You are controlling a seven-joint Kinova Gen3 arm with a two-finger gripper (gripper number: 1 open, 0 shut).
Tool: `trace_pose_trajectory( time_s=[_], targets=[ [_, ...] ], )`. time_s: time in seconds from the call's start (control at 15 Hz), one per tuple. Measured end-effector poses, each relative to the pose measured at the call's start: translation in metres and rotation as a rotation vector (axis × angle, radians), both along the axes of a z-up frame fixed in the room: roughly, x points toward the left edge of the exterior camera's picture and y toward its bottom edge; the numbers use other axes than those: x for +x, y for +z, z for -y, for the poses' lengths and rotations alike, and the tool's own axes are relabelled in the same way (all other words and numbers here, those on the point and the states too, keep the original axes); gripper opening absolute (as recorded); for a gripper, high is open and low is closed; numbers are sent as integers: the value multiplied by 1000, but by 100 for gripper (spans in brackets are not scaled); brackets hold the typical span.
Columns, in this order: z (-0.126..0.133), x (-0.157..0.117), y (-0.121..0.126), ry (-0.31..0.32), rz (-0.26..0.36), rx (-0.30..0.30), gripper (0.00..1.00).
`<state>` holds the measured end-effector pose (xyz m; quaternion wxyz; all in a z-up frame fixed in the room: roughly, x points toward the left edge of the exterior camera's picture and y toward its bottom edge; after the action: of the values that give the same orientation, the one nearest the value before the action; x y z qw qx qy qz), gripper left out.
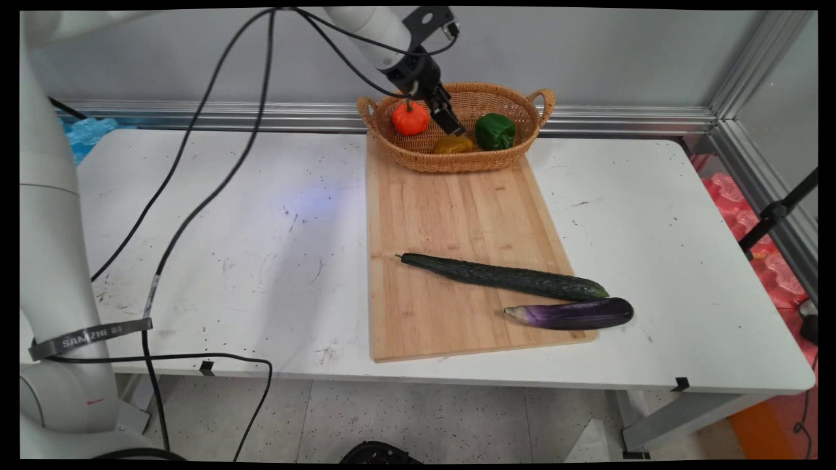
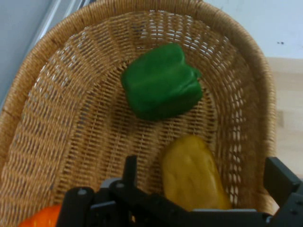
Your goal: Pick up the potato from the vegetable basket, then place the picked object on the cutting board
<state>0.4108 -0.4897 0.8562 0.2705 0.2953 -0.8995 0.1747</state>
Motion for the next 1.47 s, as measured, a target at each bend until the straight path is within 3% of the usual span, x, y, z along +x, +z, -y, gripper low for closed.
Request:
trace_pose_trajectory(
  time_s=[0.47, 1.2, 1.27, 1.47],
  targets=[
    [33, -13, -39, 15, -12, 27, 100],
    [50, -15, -72, 68, -31, 105, 100],
    [50, -14, -73, 68, -30, 109, 0],
    [51, -15, -75, 65, -30, 120, 0]
  ],
)
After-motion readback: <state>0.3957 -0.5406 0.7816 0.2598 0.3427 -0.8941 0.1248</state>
